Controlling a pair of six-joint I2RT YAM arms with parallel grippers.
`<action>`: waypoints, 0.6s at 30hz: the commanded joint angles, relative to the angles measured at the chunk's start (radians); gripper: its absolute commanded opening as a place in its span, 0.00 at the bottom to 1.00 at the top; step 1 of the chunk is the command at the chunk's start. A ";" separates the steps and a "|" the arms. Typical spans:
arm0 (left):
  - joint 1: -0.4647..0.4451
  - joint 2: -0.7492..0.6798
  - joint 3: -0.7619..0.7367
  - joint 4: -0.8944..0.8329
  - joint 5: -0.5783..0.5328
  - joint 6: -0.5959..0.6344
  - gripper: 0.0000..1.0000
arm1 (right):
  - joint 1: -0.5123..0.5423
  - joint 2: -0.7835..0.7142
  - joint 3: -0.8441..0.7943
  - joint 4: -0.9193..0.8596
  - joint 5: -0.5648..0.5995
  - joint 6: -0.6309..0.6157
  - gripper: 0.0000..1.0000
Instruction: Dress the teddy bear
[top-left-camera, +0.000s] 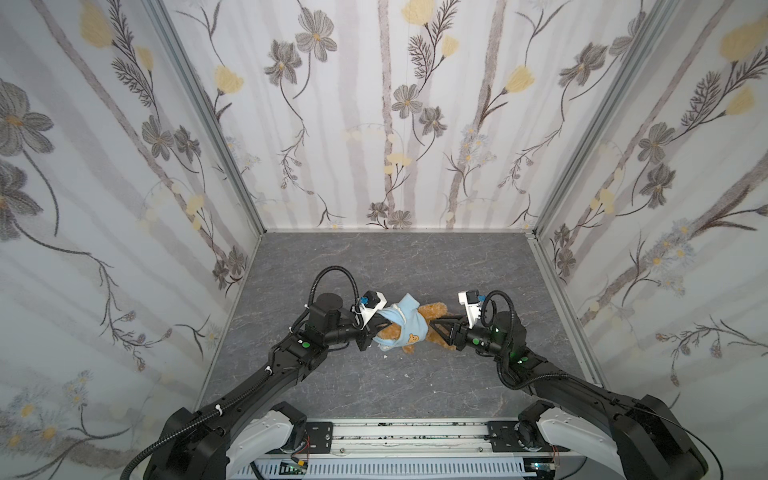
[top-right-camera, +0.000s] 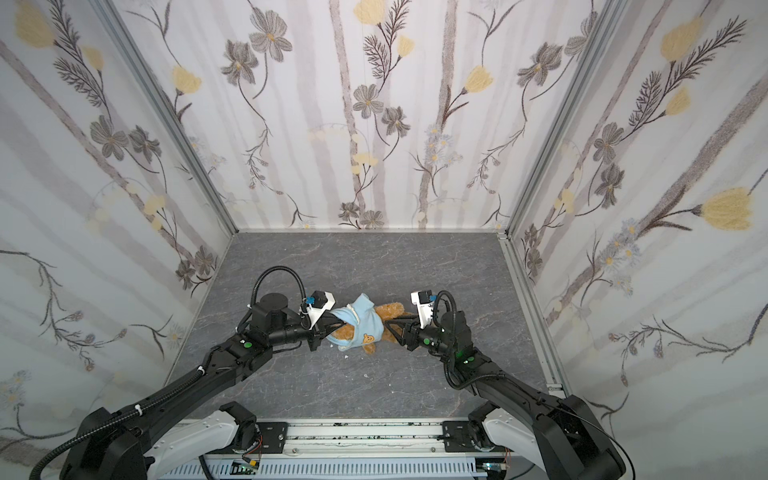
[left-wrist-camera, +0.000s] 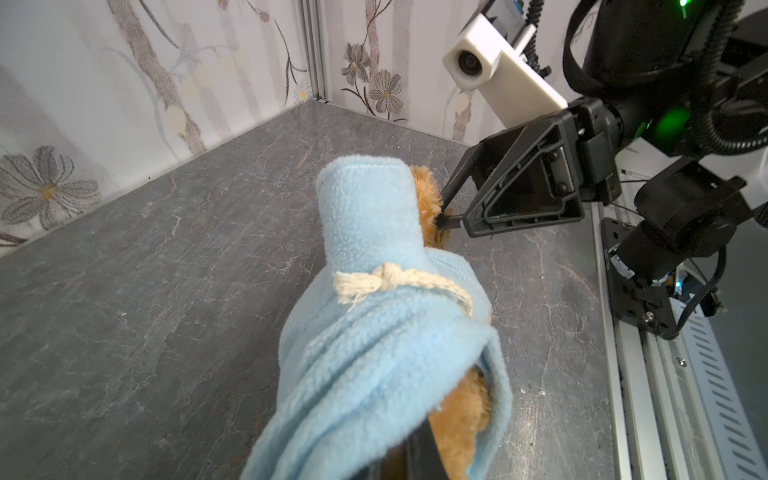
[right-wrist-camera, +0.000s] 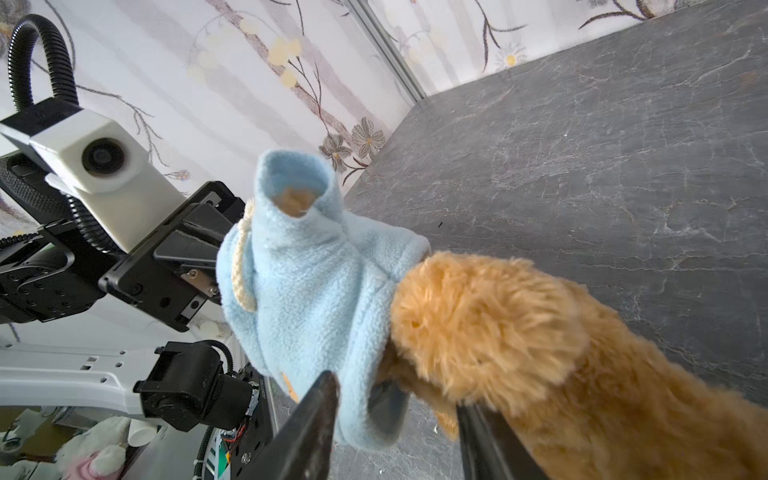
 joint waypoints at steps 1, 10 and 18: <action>-0.029 -0.014 -0.017 0.062 -0.058 0.128 0.00 | 0.015 0.008 0.024 -0.003 -0.030 0.018 0.45; -0.083 -0.029 -0.027 0.067 -0.112 0.153 0.00 | 0.092 0.076 0.092 -0.068 0.070 0.066 0.37; -0.097 -0.042 -0.034 0.067 -0.117 0.173 0.00 | 0.121 0.122 0.138 -0.085 0.151 0.116 0.31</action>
